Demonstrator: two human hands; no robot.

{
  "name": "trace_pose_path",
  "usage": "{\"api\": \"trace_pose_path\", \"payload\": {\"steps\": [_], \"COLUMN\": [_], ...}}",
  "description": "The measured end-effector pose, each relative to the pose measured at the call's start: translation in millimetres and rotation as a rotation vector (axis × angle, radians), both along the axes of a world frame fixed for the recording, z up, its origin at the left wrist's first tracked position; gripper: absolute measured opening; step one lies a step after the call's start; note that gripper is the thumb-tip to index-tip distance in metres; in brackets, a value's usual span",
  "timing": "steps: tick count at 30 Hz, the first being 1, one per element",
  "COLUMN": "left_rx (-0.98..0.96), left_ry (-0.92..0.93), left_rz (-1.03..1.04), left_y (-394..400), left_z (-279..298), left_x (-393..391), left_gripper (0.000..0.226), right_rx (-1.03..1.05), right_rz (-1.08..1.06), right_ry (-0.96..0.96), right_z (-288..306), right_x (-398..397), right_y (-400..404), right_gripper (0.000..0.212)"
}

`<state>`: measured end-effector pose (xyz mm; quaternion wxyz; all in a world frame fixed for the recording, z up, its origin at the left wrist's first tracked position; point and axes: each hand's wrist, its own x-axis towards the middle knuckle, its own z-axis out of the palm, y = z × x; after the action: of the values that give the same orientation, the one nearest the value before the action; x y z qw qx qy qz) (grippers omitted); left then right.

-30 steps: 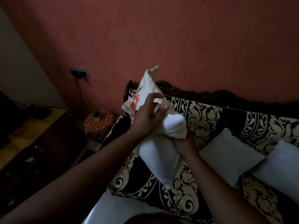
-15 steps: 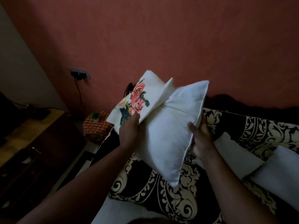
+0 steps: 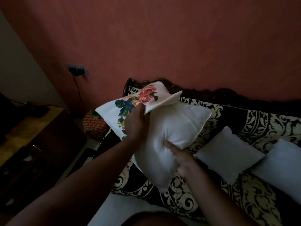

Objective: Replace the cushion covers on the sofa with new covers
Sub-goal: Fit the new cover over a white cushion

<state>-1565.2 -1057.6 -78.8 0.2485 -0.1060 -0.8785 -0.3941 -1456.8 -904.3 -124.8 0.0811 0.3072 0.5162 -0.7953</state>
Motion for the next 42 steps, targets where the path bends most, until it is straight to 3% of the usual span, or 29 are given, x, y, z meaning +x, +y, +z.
{"api": "trace_pose_path", "payload": {"steps": [6, 8, 10, 12, 16, 19, 21, 24, 28, 32, 34, 37, 40, 42], "left_rx": [-0.276, -0.373, -0.277, -0.203, -0.489, -0.617, -0.607, -0.503, -0.411, -0.694, -0.552, -0.06, 0.055, 0.132], "left_ry": [-0.002, -0.177, -0.495, -0.598, -0.322, -0.249, -0.244, -0.267, -0.205, -0.141, -0.107, -0.129, -0.264, -0.221], "left_rz": [-0.055, -0.011, -0.087, -0.222, -0.355, -0.468, -0.55, -0.638, -0.712, -0.711, -0.594, -0.29, -0.16, -0.111], "left_y": [-25, -42, -52, -54, -49, -43, -36, -27, -9, -21, -38, -37, -17, -9], "left_z": [-13, -31, -46, -53, -53, -51, -47, -43, -28, -17, -8, 21, 48, 49], "left_x": [-10, -13, -12, -11, -9, 4, 22, 50, 82, 68, 49, 23, -6, -21], "left_gripper": [0.028, 0.046, 0.06, 0.056, 0.033, 0.054, 0.058, 0.038, 0.022, 0.029, 0.047, 0.047, 0.052, 0.031], "right_rx": [-0.066, -0.071, -0.077, -0.084, -0.036, 0.053, 0.135, 0.286, 0.392, 0.374, 0.238, 0.226, 0.246, 0.316], "right_rz": [-0.283, -0.329, -0.353, -0.382, -0.507, -0.641, -0.669, -0.694, -0.622, -0.447, -0.334, -0.217, -0.113, 0.002], "right_ry": [0.077, 0.111, 0.129, 0.156, 0.251, 0.334, 0.408, 0.471, 0.541, 0.437, 0.394, 0.427, 0.478, 0.453], "right_z": [22, 26, 28, 27, 26, 37, 47, 51, 48, 32, 19, 9, 7, 8], "right_x": [-15, -21, -24, -25, -24, -22, -22, -27, -25, -19, -17, -16, -15, -17], "right_y": [-2, 2, 7, 12, 13, 13, 16, 26, 35, 31, 26, 15, 12, 15], "right_gripper": [0.032, 0.036, 0.041, 0.042, 0.04, 0.043, 0.049, 0.054, 0.052, 0.043, 0.037, 0.045, 0.046, 0.056]}}
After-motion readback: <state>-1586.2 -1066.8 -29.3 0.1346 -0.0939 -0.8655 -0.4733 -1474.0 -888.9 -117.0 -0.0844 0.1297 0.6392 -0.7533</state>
